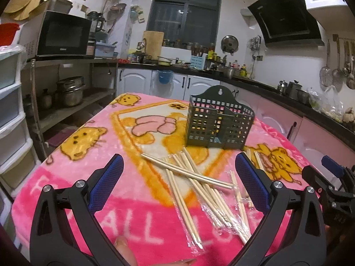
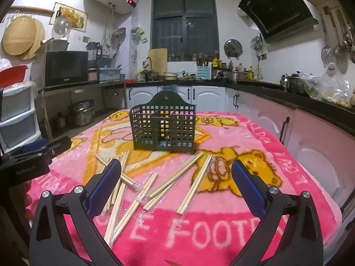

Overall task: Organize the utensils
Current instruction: 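Lower the left tool onto a wrapped chopstick pair and close it while the right tool grasps another pair, then lift the held chopsticks with both tools and carry them above the green caddy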

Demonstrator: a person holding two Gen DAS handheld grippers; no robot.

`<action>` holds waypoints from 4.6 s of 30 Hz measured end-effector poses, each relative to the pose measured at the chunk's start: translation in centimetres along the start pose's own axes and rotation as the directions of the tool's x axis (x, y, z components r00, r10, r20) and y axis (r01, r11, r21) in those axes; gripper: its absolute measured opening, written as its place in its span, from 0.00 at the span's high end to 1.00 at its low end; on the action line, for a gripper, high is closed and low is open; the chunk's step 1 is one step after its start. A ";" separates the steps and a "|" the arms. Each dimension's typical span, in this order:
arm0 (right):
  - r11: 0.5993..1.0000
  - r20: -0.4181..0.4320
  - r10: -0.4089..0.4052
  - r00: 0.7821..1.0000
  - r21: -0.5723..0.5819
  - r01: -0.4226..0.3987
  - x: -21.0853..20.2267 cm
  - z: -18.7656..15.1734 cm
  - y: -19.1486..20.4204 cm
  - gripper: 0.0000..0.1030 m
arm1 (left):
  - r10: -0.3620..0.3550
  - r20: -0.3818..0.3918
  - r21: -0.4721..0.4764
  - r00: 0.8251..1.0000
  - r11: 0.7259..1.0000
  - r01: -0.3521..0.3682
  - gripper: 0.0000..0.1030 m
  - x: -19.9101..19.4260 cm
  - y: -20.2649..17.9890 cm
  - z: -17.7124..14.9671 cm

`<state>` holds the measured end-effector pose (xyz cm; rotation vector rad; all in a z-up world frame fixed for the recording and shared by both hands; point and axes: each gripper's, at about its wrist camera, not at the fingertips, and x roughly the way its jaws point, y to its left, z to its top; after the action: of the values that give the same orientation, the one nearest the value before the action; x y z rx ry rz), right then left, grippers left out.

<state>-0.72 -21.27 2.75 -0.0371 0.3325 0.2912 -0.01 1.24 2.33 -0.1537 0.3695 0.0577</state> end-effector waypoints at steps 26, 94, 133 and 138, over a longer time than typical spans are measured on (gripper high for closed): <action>0.995 -0.163 0.095 0.982 0.041 -0.089 8.2 3.3 -0.9 0.06 | 0.011 -0.116 -0.088 0.993 0.996 -0.022 0.10 4.7 3.4 2.2; 0.978 -0.435 0.210 0.876 0.102 -0.184 22.6 3.8 -8.3 0.98 | -0.086 -0.580 -0.269 0.810 0.959 -0.090 0.89 21.3 8.8 0.9; 0.951 -0.082 0.307 0.948 -0.018 -0.309 10.4 15.5 -3.9 0.99 | -0.272 -0.166 -0.060 0.948 0.962 0.265 0.98 13.1 -2.5 16.3; 0.948 -0.033 0.317 0.948 -0.016 -0.318 10.1 17.9 -4.1 0.99 | -0.255 -0.084 -0.019 0.963 0.967 0.254 0.98 13.0 -3.9 19.1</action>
<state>15.25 -20.93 16.26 -0.0082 0.3652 0.6149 19.17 0.82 15.72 -0.2114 0.4331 -0.2018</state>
